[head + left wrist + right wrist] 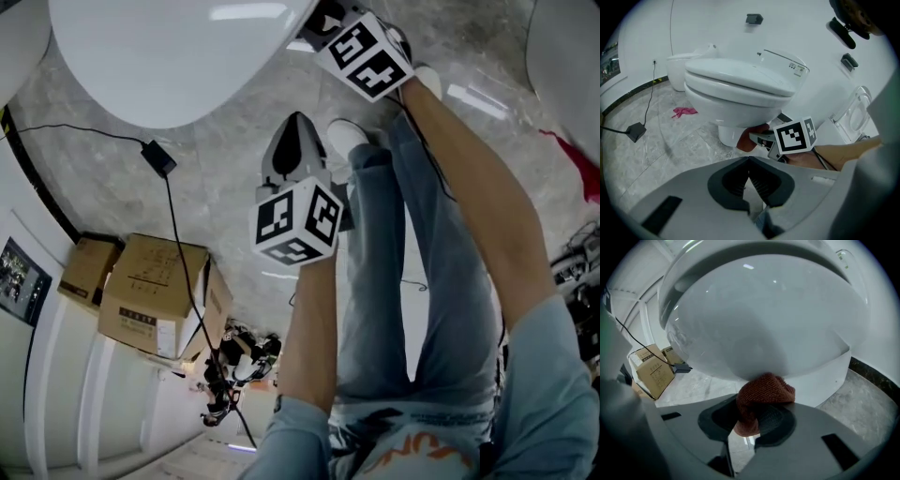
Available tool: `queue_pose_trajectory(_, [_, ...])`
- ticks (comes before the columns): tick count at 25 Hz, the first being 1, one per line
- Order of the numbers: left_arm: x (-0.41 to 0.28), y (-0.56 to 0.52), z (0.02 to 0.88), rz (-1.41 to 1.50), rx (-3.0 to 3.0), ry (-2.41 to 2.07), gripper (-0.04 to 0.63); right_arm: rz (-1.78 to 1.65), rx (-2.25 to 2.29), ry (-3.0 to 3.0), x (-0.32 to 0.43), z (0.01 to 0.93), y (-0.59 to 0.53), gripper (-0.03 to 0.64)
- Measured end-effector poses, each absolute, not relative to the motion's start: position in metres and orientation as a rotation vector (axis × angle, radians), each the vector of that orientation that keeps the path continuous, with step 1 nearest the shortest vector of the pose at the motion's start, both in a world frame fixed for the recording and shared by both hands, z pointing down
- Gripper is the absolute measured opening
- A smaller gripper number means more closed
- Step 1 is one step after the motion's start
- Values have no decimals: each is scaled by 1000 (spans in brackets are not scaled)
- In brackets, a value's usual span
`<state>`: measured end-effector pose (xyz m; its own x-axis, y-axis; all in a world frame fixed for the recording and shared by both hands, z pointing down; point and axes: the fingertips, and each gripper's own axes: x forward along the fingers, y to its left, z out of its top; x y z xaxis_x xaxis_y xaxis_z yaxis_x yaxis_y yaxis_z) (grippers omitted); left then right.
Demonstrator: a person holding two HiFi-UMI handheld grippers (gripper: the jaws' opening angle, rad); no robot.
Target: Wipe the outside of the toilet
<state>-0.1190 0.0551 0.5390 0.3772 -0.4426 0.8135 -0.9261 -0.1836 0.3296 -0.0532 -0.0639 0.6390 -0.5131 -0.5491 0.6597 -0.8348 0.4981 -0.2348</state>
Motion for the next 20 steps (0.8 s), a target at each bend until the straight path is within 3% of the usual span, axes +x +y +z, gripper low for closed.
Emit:
queue_pose_trajectory(13, [-191,69,517,662,1733,-1260,-8,801,996,-2262,-141,616,-18,89])
queue_pose_trajectory(20, [-214,51,481,602,1722,-1328,-8,865,950,-2277,-152,576,9,91])
